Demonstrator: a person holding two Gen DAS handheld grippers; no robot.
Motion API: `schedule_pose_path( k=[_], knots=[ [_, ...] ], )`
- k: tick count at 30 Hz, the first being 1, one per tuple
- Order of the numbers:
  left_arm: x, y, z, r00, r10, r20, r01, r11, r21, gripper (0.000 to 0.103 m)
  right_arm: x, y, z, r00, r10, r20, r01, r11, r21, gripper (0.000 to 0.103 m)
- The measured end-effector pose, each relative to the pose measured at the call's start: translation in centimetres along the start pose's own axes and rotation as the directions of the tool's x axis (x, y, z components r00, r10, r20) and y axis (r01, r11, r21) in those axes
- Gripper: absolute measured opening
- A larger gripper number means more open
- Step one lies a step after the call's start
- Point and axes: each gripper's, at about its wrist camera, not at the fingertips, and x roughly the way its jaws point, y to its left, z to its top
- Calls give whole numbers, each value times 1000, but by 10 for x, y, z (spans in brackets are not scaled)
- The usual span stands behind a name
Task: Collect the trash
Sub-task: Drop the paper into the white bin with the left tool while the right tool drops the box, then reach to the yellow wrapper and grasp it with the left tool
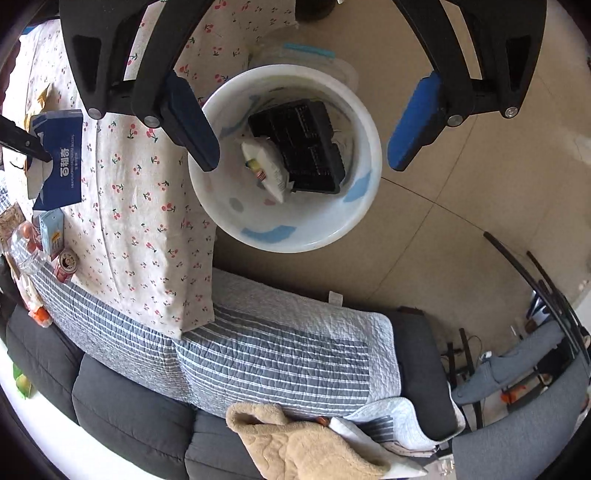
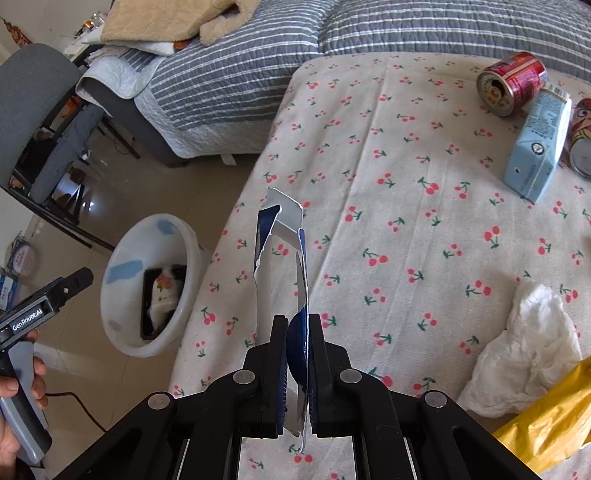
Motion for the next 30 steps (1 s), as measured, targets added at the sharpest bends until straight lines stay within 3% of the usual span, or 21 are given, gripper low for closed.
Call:
schedule_pose_path(
  k=[8,13,21,22,23,25,28,30],
  knots=[
    [-4,8,-2,1000,8,-5,-8,1000,20,94,34,59,13,996,81,-33,-83,995,-58,8],
    [-3,22,-1,1000,3,-21,-4,1000,-30,94,59,94,22,987,152,-51,-154,987,-50,9],
    [-1,33,-1,1000,3,-26,-4,998,-63,94,93,115,33,985,149,-88,-152,988,-32,17],
    [-2,34,-1,1000,5,-25,-6,998,-64,94,96,115,34,985,147,-94,-150,988,-22,29],
    [-2,34,-1,1000,8,-23,-9,998,-68,94,96,113,35,985,145,-95,-146,989,-8,52],
    [-3,36,-1,1000,7,-19,-8,997,-77,94,94,109,36,986,145,-80,-144,989,16,80],
    [-5,35,-1,1000,4,-15,-5,997,-81,94,84,104,34,988,138,-74,-138,990,11,82],
    [-4,32,-1,1000,5,-19,-6,997,-76,94,75,99,33,993,107,-59,-107,994,0,91]
  ],
)
